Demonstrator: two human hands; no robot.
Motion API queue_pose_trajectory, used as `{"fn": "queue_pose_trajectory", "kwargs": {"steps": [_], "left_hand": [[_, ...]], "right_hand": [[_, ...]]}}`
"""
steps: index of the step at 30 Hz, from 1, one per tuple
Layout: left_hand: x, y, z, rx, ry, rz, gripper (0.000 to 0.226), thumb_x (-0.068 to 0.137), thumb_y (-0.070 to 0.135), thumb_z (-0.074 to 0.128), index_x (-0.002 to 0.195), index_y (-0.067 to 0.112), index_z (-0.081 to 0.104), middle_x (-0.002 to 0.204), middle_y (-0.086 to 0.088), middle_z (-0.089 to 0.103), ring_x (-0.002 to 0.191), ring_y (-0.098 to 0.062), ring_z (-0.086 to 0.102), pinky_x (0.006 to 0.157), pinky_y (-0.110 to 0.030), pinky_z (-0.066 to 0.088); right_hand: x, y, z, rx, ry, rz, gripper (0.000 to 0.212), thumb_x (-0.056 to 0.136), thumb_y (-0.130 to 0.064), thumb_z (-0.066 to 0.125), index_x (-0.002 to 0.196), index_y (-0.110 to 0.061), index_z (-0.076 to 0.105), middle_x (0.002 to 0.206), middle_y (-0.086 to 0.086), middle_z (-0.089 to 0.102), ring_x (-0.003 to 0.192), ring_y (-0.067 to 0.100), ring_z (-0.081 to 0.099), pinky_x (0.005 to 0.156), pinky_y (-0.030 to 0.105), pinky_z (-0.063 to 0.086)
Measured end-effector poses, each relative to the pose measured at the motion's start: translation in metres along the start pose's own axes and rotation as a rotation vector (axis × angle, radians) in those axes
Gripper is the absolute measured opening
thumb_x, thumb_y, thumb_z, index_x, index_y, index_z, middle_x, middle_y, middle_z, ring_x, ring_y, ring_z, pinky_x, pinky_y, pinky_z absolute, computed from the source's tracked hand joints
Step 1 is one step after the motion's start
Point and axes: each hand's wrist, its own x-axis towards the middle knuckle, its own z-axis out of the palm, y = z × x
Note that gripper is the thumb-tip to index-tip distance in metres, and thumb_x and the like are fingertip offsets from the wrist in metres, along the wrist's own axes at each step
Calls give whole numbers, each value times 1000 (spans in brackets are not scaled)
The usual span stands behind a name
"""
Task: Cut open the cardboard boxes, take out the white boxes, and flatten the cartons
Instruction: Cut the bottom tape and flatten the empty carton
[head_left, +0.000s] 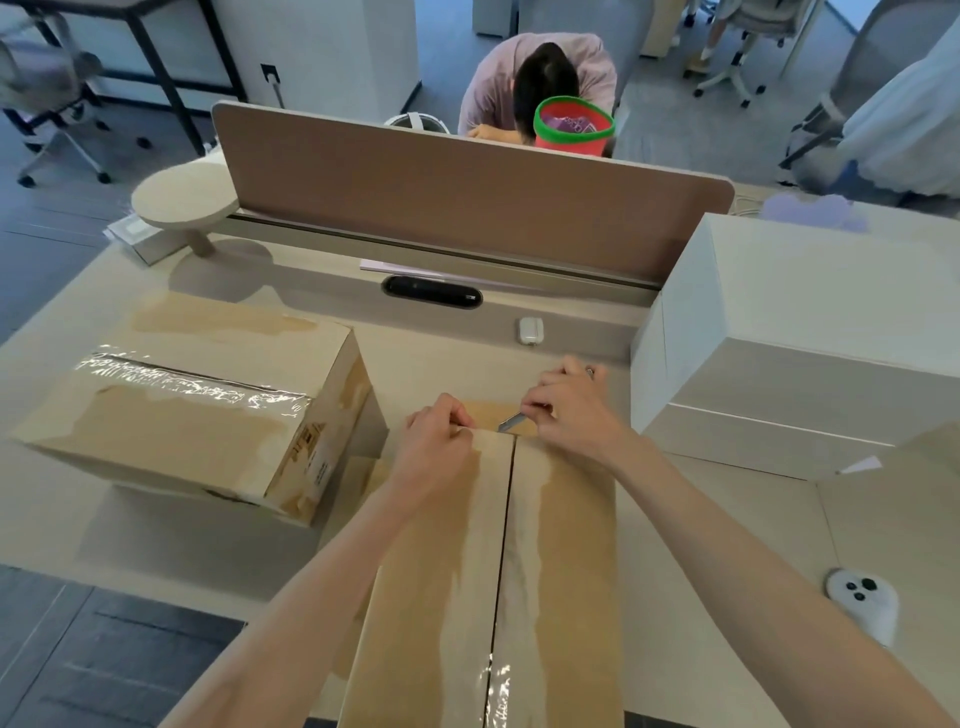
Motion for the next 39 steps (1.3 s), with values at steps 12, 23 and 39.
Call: {"fn": "queue_pose_trajectory", "kwargs": {"steps": [12, 23, 39], "left_hand": [[2, 1, 4, 37, 52, 61, 26, 83, 2, 49, 81, 28, 45, 92, 8, 67, 91, -13, 53, 95, -35, 39], [2, 2, 3, 8, 30, 43, 17, 83, 3, 50, 88, 19, 50, 91, 13, 65, 91, -12, 54, 97, -41, 40], [2, 0, 1, -49, 36, 24, 28, 84, 0, 46, 78, 27, 40, 90, 12, 68, 86, -17, 57, 84, -37, 44]], "right_hand": [[-2, 10, -6, -72, 2, -63, 19, 86, -25, 56, 76, -29, 72, 72, -14, 57, 90, 16, 40, 73, 35, 19], [-2, 1, -2, -75, 89, -99, 20, 82, -29, 56, 74, -30, 73, 68, -15, 56, 84, 19, 46, 68, 31, 9], [7, 2, -9, -147, -34, -131, 19, 84, -19, 58, 73, -26, 72, 69, -16, 53, 92, 19, 40, 72, 34, 12]]}}
